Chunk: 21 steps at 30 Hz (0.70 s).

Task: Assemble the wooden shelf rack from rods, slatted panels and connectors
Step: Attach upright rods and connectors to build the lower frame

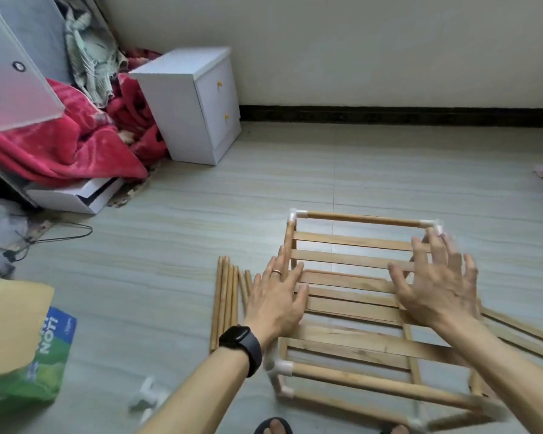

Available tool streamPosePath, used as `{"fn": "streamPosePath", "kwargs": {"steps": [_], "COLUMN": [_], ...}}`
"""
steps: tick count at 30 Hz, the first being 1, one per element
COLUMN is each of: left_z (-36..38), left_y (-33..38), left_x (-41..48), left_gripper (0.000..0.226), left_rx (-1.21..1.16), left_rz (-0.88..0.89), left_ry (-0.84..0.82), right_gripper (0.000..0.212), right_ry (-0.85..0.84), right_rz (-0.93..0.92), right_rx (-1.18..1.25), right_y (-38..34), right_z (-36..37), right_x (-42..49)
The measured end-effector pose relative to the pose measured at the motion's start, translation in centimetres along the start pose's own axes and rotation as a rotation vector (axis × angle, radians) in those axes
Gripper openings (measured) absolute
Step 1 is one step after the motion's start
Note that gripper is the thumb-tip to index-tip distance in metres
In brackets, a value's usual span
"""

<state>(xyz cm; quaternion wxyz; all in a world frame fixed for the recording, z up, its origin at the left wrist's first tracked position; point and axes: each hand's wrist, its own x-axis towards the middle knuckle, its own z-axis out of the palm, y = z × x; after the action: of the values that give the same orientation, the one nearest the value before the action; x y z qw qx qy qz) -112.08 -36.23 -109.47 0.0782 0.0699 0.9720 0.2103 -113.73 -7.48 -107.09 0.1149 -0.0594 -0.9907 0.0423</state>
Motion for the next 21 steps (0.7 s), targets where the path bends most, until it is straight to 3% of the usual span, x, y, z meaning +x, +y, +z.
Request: {"fn": "streamPosePath", "kwargs": {"steps": [7, 21], "left_z": [1.1, -0.2], "left_y": [0.5, 2.3], "left_x": [-2.9, -2.0], "left_gripper": [0.066, 0.066], "left_rx": [-0.124, -0.073], "left_rz": [-0.094, -0.127], "left_ry": [0.046, 0.009], "right_gripper": [0.077, 0.079], "right_ry": [-0.435, -0.441], "right_rz": [-0.190, -0.179], "right_rx": [0.016, -0.029], "right_y": [-6.0, -5.3], "right_z": [2.3, 2.7], "right_x": [-6.7, -4.8]}}
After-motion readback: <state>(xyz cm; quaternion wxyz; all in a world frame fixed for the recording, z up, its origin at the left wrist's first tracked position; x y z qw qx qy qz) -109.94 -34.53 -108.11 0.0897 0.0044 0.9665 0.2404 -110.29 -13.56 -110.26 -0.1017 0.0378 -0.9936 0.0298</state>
